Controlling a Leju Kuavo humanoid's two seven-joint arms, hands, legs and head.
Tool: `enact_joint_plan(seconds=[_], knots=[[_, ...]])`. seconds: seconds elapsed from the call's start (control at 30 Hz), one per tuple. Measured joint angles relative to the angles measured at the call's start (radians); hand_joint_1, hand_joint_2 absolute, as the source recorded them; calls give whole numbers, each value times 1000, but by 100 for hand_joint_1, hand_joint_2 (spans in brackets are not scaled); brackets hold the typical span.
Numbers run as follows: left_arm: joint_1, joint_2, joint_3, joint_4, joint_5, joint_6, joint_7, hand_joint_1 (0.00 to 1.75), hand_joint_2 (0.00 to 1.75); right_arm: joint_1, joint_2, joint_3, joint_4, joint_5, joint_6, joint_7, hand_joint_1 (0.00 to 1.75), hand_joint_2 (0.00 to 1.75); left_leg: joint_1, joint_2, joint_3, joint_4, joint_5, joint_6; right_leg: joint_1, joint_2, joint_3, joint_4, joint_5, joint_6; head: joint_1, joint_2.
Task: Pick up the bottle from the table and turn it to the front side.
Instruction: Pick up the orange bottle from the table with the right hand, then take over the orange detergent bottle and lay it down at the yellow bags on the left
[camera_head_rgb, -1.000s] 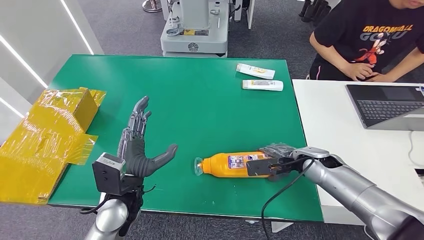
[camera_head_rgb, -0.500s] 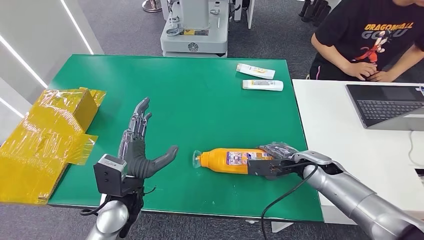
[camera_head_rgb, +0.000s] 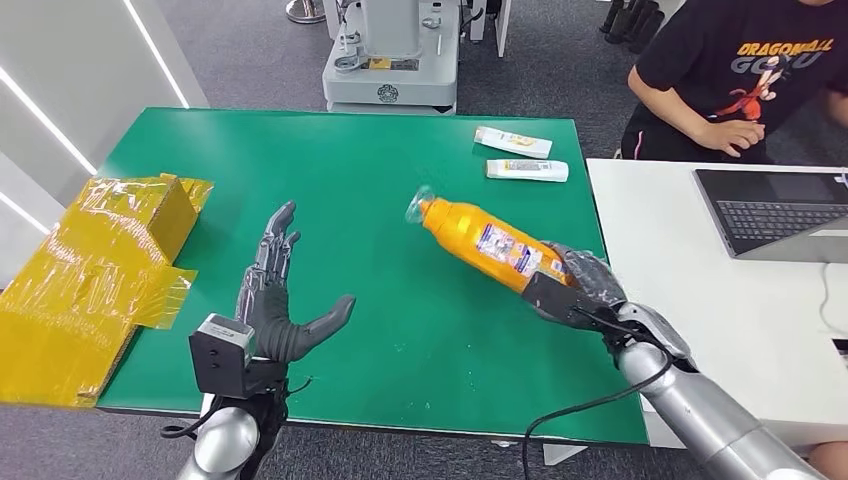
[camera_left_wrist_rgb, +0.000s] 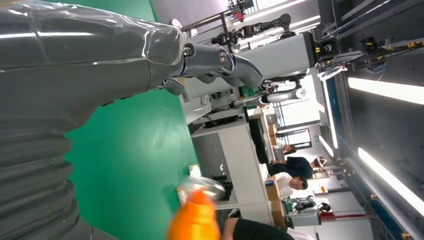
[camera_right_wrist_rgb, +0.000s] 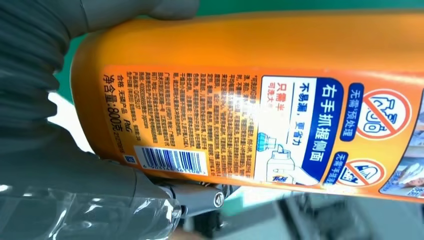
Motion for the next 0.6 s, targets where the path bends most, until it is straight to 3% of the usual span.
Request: enact_joint_plan(seconds=[0.17,0.43,0.6], knots=[[-11,1,0,0,10,15,-6,0,175,65,6,-109,-55,-18,-54,-17,175,175,0,1,0,0,0,0,0,1,0,0,0,0,0,0],[-14,1,0,0,13,18,-6,0,175,98,13,-159,-86,-23,-67,-26,175,175,0,0,0,0,0,0,0,1,0,0,0,0,0,0],[-27,5,0,2,21,24,-16,0,175,138,41,-205,-119,-70,-161,-102,175,175,0,0,-1,0,0,0,0,0,-1,0,0,0,0,0]])
